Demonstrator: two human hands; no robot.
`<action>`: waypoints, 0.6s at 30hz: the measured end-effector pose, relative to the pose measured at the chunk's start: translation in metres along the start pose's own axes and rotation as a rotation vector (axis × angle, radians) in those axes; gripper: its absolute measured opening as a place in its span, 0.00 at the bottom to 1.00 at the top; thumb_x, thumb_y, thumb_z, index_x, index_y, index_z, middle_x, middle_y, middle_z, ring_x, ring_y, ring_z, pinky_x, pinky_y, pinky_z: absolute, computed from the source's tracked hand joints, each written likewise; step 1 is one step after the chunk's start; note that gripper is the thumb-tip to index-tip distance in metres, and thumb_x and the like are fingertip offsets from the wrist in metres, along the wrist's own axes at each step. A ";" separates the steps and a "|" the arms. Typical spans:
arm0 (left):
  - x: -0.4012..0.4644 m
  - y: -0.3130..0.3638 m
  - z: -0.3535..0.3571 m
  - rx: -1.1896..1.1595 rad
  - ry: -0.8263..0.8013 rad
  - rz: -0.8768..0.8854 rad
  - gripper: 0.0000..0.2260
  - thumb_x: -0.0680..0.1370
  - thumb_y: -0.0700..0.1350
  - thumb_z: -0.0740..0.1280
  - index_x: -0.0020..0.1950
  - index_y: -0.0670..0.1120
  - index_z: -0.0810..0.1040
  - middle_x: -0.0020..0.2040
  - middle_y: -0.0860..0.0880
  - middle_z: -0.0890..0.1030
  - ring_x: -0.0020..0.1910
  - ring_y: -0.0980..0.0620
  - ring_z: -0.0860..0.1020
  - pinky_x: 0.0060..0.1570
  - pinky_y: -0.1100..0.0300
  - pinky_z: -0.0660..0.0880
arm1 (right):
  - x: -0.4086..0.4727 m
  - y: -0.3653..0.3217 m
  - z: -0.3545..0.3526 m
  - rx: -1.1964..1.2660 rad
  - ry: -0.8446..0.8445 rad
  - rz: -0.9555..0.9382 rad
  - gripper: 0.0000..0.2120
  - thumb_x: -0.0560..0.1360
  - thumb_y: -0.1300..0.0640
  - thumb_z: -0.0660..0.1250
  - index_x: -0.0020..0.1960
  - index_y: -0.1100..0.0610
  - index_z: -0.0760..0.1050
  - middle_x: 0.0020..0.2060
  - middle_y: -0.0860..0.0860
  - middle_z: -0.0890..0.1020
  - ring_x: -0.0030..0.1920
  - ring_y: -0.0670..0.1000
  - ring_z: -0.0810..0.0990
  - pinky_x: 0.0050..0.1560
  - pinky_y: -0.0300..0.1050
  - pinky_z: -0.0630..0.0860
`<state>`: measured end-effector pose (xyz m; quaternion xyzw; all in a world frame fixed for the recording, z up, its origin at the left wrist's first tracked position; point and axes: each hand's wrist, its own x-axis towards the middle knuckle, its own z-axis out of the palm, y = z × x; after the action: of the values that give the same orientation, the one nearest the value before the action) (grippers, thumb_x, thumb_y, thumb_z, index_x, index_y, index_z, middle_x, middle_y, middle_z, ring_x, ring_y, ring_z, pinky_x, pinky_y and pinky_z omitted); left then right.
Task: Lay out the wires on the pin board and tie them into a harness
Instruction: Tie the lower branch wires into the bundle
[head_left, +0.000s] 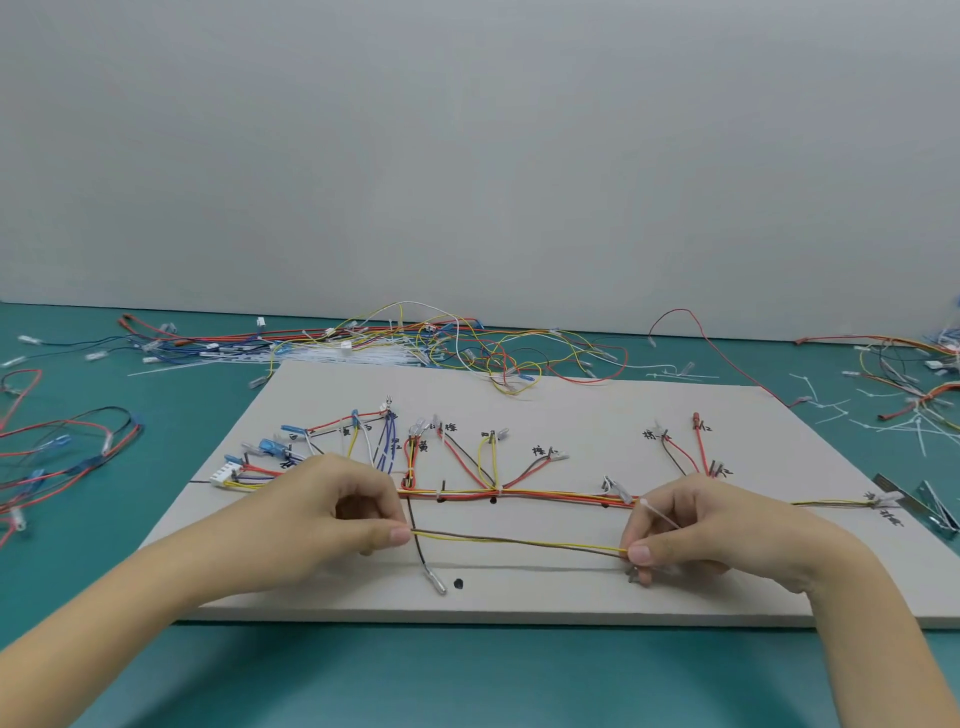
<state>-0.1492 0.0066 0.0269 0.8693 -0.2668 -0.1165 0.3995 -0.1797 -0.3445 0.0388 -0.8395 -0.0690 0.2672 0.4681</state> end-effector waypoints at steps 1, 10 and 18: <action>0.000 0.000 0.000 -0.010 0.001 0.003 0.07 0.75 0.46 0.72 0.37 0.55 0.82 0.32 0.51 0.80 0.32 0.59 0.75 0.35 0.65 0.70 | -0.001 -0.001 0.000 0.000 -0.007 0.009 0.04 0.75 0.58 0.71 0.41 0.54 0.82 0.36 0.54 0.84 0.33 0.41 0.75 0.29 0.27 0.65; -0.004 -0.008 0.005 -0.033 0.039 0.022 0.06 0.74 0.47 0.74 0.41 0.60 0.84 0.33 0.49 0.80 0.33 0.58 0.73 0.37 0.60 0.70 | -0.003 0.003 0.003 -0.007 0.106 0.019 0.01 0.69 0.58 0.75 0.40 0.55 0.86 0.33 0.49 0.84 0.30 0.40 0.74 0.27 0.27 0.63; -0.009 -0.009 0.003 0.032 0.006 0.005 0.05 0.74 0.46 0.73 0.41 0.58 0.83 0.37 0.55 0.83 0.37 0.54 0.78 0.40 0.61 0.75 | -0.005 0.008 0.004 0.035 0.175 -0.036 0.04 0.64 0.63 0.78 0.38 0.59 0.86 0.34 0.48 0.83 0.34 0.41 0.79 0.33 0.26 0.68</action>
<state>-0.1550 0.0145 0.0183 0.8753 -0.2695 -0.1086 0.3865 -0.1870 -0.3483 0.0324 -0.8499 -0.0382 0.1855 0.4918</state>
